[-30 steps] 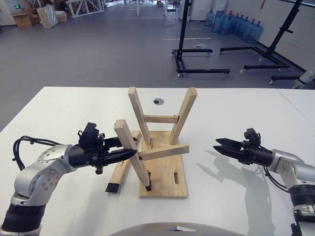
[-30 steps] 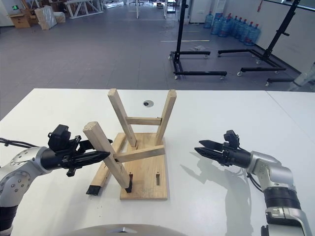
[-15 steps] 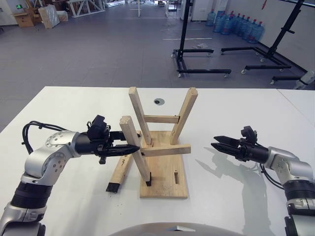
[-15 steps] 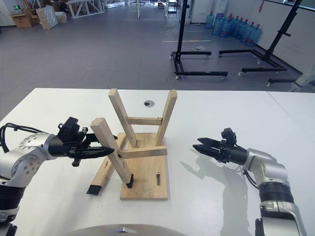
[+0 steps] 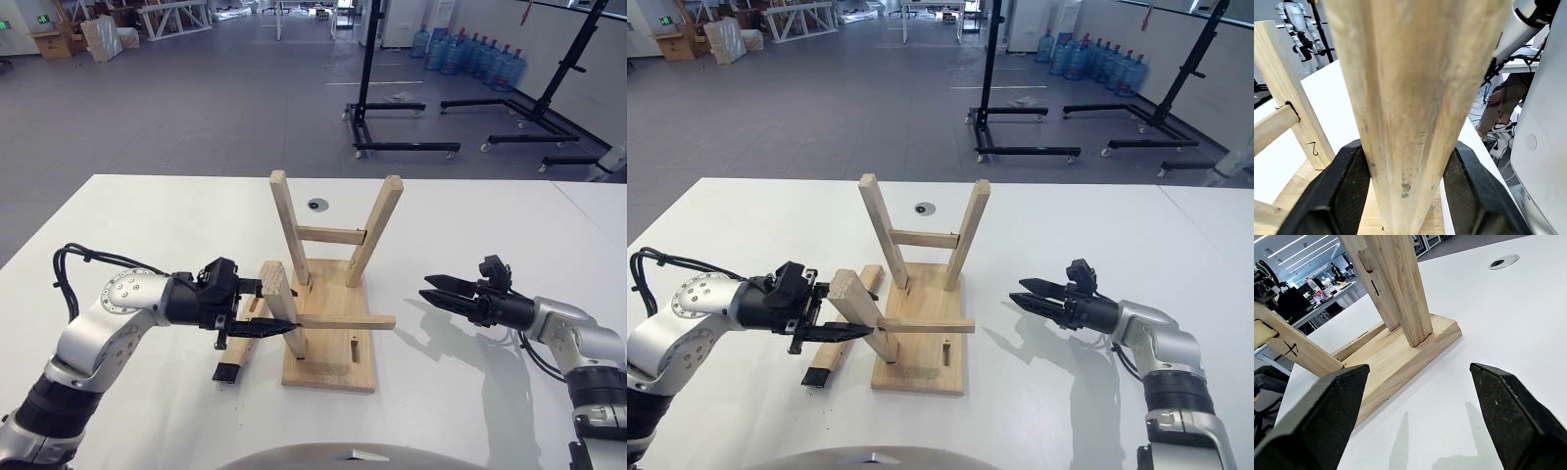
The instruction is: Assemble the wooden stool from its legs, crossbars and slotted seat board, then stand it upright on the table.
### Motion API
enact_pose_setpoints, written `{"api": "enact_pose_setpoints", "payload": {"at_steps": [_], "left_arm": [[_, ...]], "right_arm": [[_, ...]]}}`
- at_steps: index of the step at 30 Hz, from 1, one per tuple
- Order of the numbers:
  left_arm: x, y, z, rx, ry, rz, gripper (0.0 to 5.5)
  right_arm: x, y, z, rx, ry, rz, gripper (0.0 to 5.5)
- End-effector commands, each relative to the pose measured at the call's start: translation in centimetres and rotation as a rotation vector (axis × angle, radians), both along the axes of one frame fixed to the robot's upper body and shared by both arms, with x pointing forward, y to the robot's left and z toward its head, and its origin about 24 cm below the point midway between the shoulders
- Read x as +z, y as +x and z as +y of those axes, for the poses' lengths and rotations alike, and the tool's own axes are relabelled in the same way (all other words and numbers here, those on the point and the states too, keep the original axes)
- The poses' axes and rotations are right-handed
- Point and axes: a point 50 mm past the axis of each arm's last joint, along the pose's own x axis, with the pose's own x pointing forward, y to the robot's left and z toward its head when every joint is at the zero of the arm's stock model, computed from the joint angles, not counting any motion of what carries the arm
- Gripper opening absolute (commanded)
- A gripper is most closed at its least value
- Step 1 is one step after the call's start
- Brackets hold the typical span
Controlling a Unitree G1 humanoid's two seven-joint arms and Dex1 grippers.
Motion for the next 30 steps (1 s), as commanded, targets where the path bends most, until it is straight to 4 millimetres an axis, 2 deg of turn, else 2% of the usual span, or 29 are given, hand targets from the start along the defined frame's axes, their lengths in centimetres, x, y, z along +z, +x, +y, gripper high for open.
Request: {"api": "enact_pose_setpoints", "payload": {"at_steps": [1, 4, 5, 9, 14, 16, 19, 22, 24, 27, 30], "left_arm": [[-3.0, -1.0, 0.9, 0.07, 0.096, 0.183, 2.93], [-2.4, -0.9, 1.3, 0.097, 0.094, 0.157, 3.29], [-2.2, -0.9, 1.5, 0.107, 0.092, 0.15, 3.59], [-1.9, -1.2, 2.6, 0.183, 0.141, 0.113, 3.97], [-4.0, -2.0, 3.9, 0.361, 0.255, 0.136, 4.14], [-4.6, -1.7, 4.5, 0.476, 0.32, 0.069, 4.14], [-4.4, 0.3, 3.3, 0.723, 0.337, -0.038, 4.14], [-5.0, 0.7, 1.9, 0.936, 0.346, -0.045, 4.14], [-5.3, 0.7, 1.2, 1.017, 0.338, -0.016, 4.14], [-6.1, 0.9, 1.3, 1.147, 0.396, 0.049, 4.14], [-6.5, 0.7, 1.0, 1.192, 0.416, 0.109, 4.14]], "right_arm": [[0.1, -0.4, 0.1, -0.011, -0.002, -0.001, 3.78], [0.0, -0.7, 0.1, -0.02, 0.0, 0.001, 3.78], [0.0, -0.8, 0.2, -0.023, 0.0, 0.002, 3.78], [-0.1, -1.5, 0.3, -0.039, 0.0, 0.006, 3.78], [-0.4, -2.4, 0.5, -0.081, 0.004, 0.015, 3.78], [-0.5, -2.9, 0.5, -0.098, 0.001, 0.023, 3.78], [-0.6, -3.8, 0.4, -0.15, -0.008, 0.02, 3.78], [-0.7, -4.6, 0.6, -0.17, -0.007, 0.026, 3.78], [-0.7, -5.1, 0.9, -0.177, -0.004, 0.031, 3.78], [-0.7, -5.6, 1.4, -0.183, -0.001, 0.036, 3.78], [-0.7, -5.8, 2.0, -0.182, -0.001, 0.035, 3.78]]}}
